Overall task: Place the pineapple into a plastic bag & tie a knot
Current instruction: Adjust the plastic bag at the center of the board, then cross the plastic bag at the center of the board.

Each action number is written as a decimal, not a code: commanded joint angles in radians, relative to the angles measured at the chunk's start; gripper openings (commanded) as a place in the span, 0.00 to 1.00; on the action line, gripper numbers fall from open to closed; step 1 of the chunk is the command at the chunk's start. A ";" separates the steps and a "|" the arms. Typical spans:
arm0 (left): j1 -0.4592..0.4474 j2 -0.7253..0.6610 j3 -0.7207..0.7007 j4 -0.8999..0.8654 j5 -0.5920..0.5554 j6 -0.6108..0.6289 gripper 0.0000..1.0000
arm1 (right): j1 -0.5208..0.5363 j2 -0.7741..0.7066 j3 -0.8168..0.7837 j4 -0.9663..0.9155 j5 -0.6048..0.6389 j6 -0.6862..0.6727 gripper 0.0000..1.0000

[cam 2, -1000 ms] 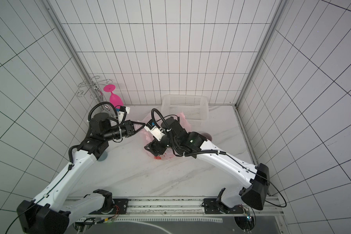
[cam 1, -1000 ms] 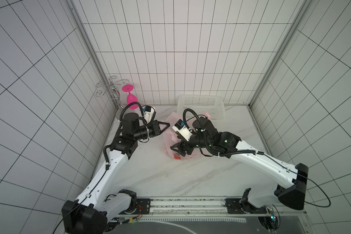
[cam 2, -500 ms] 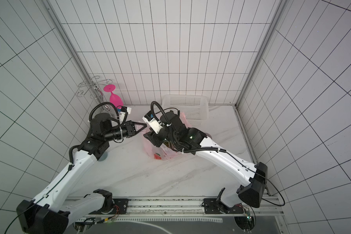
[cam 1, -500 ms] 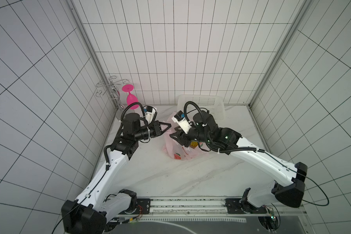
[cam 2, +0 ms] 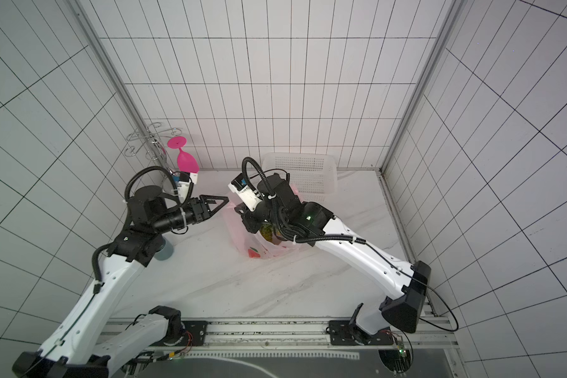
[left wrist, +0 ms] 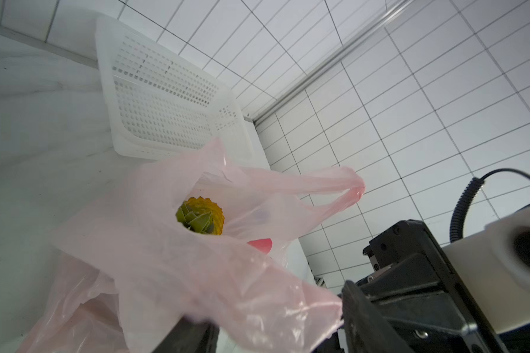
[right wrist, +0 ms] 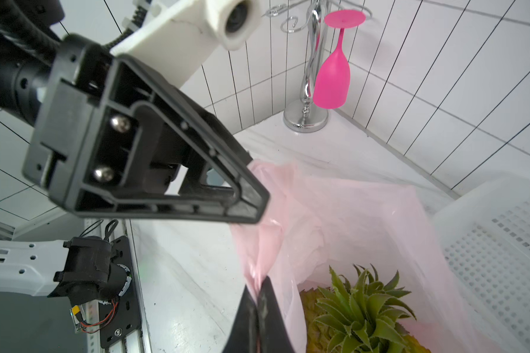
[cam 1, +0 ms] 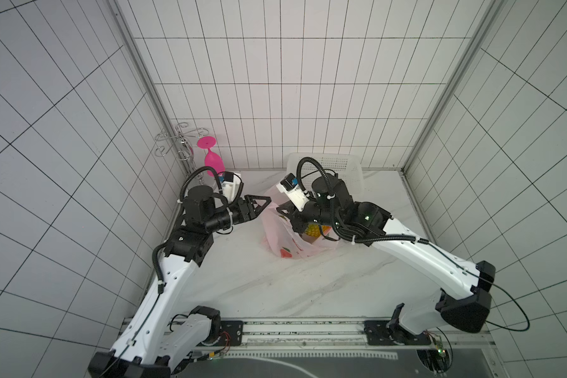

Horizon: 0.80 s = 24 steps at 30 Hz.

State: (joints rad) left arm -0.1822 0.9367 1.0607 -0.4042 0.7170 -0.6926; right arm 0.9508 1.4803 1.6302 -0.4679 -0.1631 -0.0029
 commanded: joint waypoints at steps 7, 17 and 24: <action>0.038 -0.160 0.049 -0.003 -0.110 0.239 0.68 | 0.006 0.047 0.364 -0.071 -0.065 -0.031 0.00; -0.054 -0.348 -0.234 0.426 -0.218 0.493 0.92 | 0.003 0.160 0.477 -0.115 -0.117 -0.015 0.00; -0.178 -0.252 -0.233 0.451 -0.258 0.574 0.94 | -0.032 0.193 0.507 -0.111 -0.185 0.007 0.00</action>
State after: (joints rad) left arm -0.3210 0.6548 0.8310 -0.0048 0.5114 -0.2035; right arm 0.9382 1.6699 1.9957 -0.6189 -0.2863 0.0021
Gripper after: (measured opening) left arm 0.939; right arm 0.047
